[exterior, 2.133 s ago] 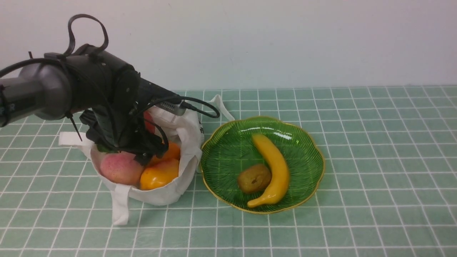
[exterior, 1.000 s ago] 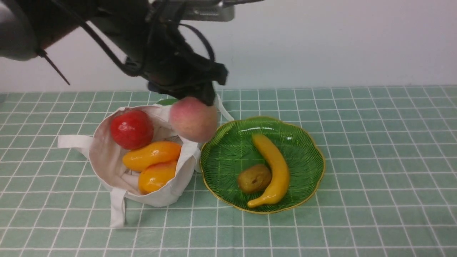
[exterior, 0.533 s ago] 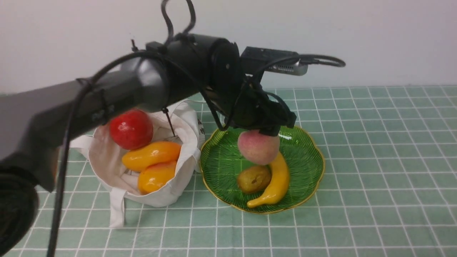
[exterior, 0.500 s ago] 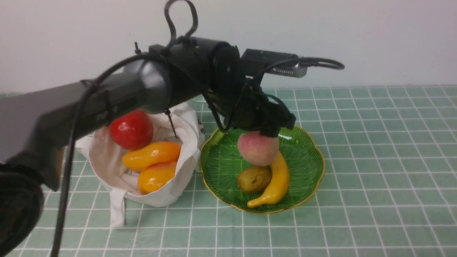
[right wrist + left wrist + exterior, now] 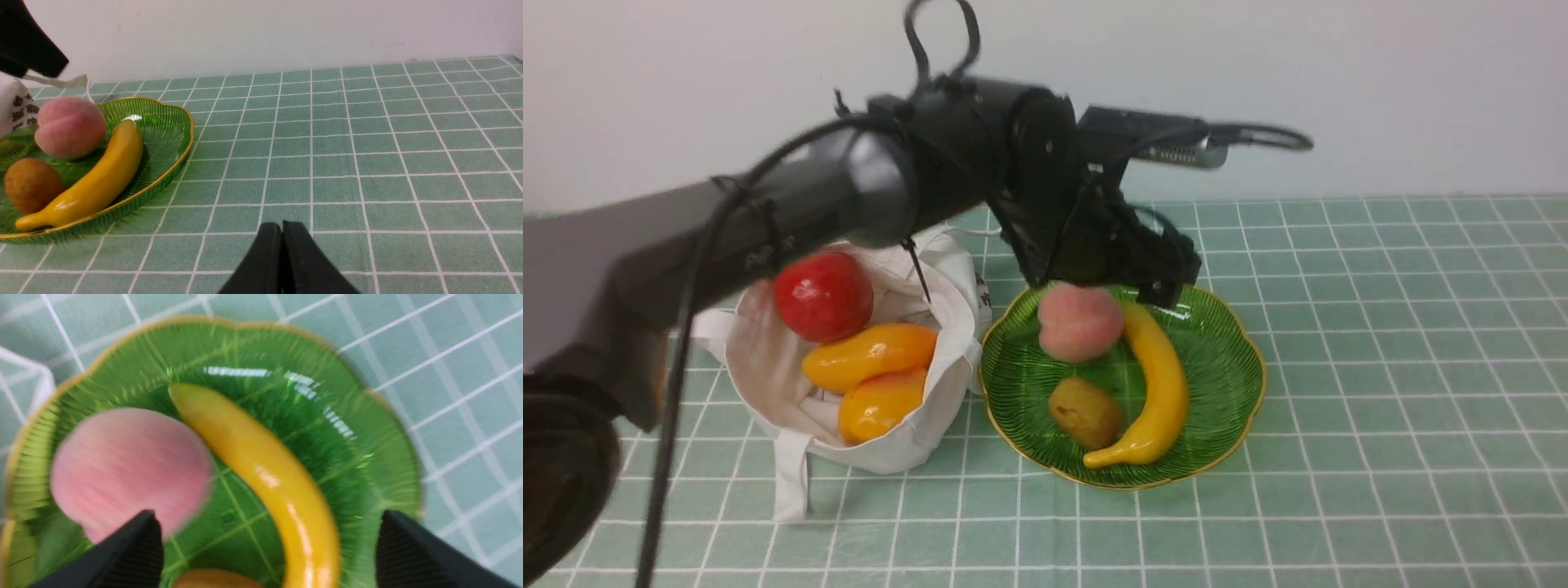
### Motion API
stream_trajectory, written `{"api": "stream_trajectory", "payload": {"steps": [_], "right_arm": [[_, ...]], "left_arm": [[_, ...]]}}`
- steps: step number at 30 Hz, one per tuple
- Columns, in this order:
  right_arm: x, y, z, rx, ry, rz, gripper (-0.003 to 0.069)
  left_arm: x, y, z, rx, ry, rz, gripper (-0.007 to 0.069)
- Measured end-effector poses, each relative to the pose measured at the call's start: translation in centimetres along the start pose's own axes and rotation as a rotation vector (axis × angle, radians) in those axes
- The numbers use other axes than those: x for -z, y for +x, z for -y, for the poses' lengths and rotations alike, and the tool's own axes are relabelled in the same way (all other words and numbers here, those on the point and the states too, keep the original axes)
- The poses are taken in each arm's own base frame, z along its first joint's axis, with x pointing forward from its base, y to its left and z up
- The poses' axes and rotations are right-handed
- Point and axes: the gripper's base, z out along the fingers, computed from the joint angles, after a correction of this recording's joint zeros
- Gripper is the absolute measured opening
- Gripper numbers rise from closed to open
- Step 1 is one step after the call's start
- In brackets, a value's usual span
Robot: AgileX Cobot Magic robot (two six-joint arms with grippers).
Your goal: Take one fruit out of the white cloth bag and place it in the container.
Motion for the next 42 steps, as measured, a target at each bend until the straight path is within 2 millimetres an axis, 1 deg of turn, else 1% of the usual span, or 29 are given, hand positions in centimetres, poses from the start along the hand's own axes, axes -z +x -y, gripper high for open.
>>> {"api": "stream_trajectory", "payload": {"steps": [3,5,6,7,8,10,13,15,16,17,18,19,22,23,24,25,26,28,29,30,31,36,37,38,39,40,42], "right_arm": [[0.0,0.0,0.0,0.000,0.000,0.000,-0.0012],[0.0,0.0,0.0,0.000,0.000,0.000,-0.0012],[0.0,0.0,0.0,0.000,0.000,0.000,-0.0012],[0.0,0.0,0.0,0.000,0.000,0.000,-0.0012],[0.0,0.0,0.0,-0.001,0.000,0.000,-0.0012],[0.0,0.0,0.0,-0.001,0.000,0.000,-0.0012],[0.0,0.0,0.0,-0.001,0.000,0.000,-0.0012],[0.0,0.0,0.0,-0.001,0.000,0.000,-0.0012],[0.0,0.0,0.0,-0.001,0.000,0.000,-0.0012],[0.0,0.0,0.0,-0.001,0.000,0.000,-0.0012],[0.0,0.0,0.0,-0.001,0.000,0.000,-0.0012],[0.0,0.0,0.0,-0.001,0.000,0.000,-0.0012],[0.0,0.0,0.0,-0.001,0.000,0.000,-0.0012],[0.0,0.0,0.0,-0.001,0.000,0.000,-0.0012],[0.0,0.0,0.0,-0.001,0.000,0.000,-0.0012],[0.0,0.0,0.0,-0.001,0.000,0.000,-0.0012],[0.0,0.0,0.0,-0.001,0.000,0.000,-0.0012],[0.0,0.0,0.0,-0.001,0.000,0.000,-0.0012],[0.0,0.0,0.0,-0.001,0.000,0.000,-0.0012],[0.0,0.0,0.0,-0.001,0.000,0.000,-0.0012],[0.0,0.0,0.0,-0.001,0.000,0.000,-0.0012],[0.0,0.0,0.0,-0.001,0.000,0.000,-0.0012],[0.0,0.0,0.0,-0.001,0.000,0.000,-0.0012],[0.0,0.0,0.0,-0.001,0.000,0.000,-0.0012],[0.0,0.0,0.0,-0.001,0.000,0.000,-0.0012],[0.0,0.0,0.0,-0.001,0.000,0.000,-0.0012],[0.0,0.0,0.0,-0.001,0.000,0.000,-0.0012]], "left_arm": [[4.6,-1.2,0.6,-0.038,-0.003,0.001,0.0438],[8.2,-1.6,0.9,-0.085,-0.028,-0.009,0.0284],[9.3,-1.6,0.9,-0.097,-0.034,-0.015,0.0237],[10.0,-1.7,0.9,-0.104,-0.041,-0.007,0.0204],[13.2,-1.4,0.9,-0.146,-0.081,-0.022,0.0082],[16.1,-1.1,0.7,-0.172,-0.125,-0.004,0.0026],[20.6,-0.5,0.4,-0.208,-0.186,0.069,-0.0002],[23.0,0.4,0.3,-0.216,-0.207,0.103,-0.0008],[24.3,1.2,0.3,-0.219,-0.212,0.118,-0.0008],[24.5,1.3,0.3,-0.220,-0.212,0.120,-0.0008],[25.4,2.1,0.3,-0.220,-0.211,0.130,-0.0008],[27.2,3.9,0.1,-0.219,-0.212,0.140,-0.0008],[28.4,6.3,-0.1,-0.210,-0.210,0.136,-0.0008],[28.9,7.8,-0.3,-0.201,-0.210,0.128,-0.0008],[29.1,8.9,-0.5,-0.191,-0.210,0.122,-0.0008],[29.2,9.7,-0.6,-0.185,-0.209,0.119,-0.0008],[29.3,11.7,-0.9,-0.173,-0.208,0.123,-0.0008],[28.9,13.9,-1.3,-0.145,-0.197,0.177,-0.0008],[28.3,15.5,-1.6,-0.126,-0.189,0.204,-0.0008],[27.9,16.1,-1.7,-0.109,-0.180,0.238,-0.0008],[27.2,17.4,-1.9,-0.086,-0.167,0.276,-0.0008],[23.0,23.2,-3.1,0.007,-0.094,0.436,-0.0008],[22.4,24.1,-3.2,0.015,-0.088,0.440,-0.0008],[22.3,24.2,-3.3,0.017,-0.086,0.443,-0.0008],[21.4,25.3,-3.5,0.027,-0.075,0.458,-0.0008],[21.0,25.7,-3.6,0.030,-0.070,0.466,-0.0008],[19.8,27.1,-3.9,0.035,-0.070,0.445,-0.0008]]}}
